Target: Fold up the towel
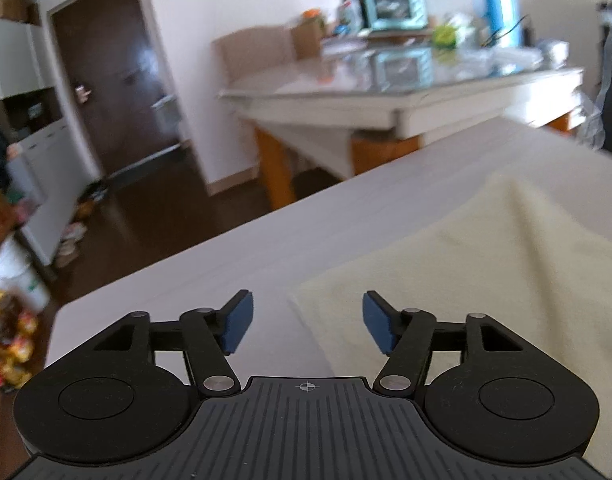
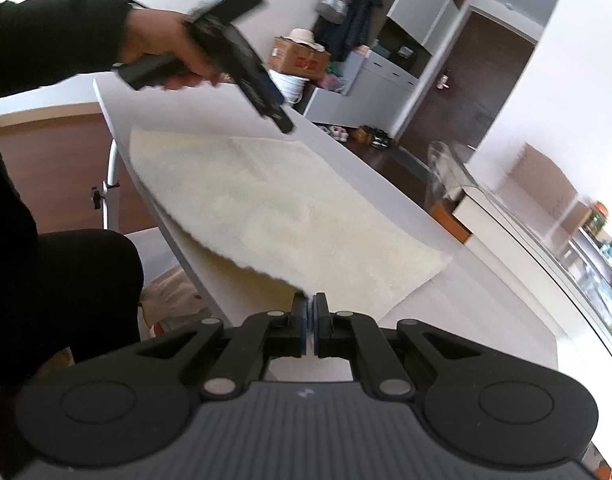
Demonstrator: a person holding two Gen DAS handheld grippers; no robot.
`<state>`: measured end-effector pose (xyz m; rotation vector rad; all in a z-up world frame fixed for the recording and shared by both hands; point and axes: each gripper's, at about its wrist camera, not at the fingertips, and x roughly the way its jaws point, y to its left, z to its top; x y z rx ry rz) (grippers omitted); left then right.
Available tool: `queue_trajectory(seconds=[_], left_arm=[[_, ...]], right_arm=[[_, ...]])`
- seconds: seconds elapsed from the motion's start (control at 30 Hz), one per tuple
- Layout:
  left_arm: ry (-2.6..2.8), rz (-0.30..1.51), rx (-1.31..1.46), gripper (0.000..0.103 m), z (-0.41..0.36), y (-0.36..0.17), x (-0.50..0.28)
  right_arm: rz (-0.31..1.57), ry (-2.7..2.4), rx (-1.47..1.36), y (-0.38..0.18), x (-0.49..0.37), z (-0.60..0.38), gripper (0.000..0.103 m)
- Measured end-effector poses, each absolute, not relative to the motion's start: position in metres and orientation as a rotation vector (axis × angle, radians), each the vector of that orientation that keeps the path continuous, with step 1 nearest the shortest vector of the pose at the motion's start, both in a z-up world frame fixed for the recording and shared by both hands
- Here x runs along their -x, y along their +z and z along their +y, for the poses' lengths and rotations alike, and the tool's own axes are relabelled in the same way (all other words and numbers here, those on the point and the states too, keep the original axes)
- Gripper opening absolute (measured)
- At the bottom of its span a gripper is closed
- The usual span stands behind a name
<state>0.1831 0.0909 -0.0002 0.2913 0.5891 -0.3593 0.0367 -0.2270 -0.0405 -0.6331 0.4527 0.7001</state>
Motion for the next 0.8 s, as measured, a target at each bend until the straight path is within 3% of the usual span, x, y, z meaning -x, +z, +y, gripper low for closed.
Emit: queue_trajectory(seconds=[0.4,0.5,0.63,0.8], left_arm=[[-0.771,0.536,-0.528,0.066,0.084,0.003,-0.066],[-0.849,0.543,-0.597,0.06,0.079,-0.003,-0.052],[-0.914,0.581,-0.71,0.039,0.072,-0.018,-0.042],[-0.909,0.573,-0.785,0.039,0.064,-0.029,-0.041]], right_arm=[[0.486,0.635,0.604,-0.039,-0.03,-0.225,0.004],[0.491,0.628,0.606,-0.039,-0.03,-0.225,0.004],[0.5,0.62,0.603,-0.04,-0.03,-0.226,0.004],[0.504,0.606,0.602,-0.038,-0.03,-0.231,0.004]])
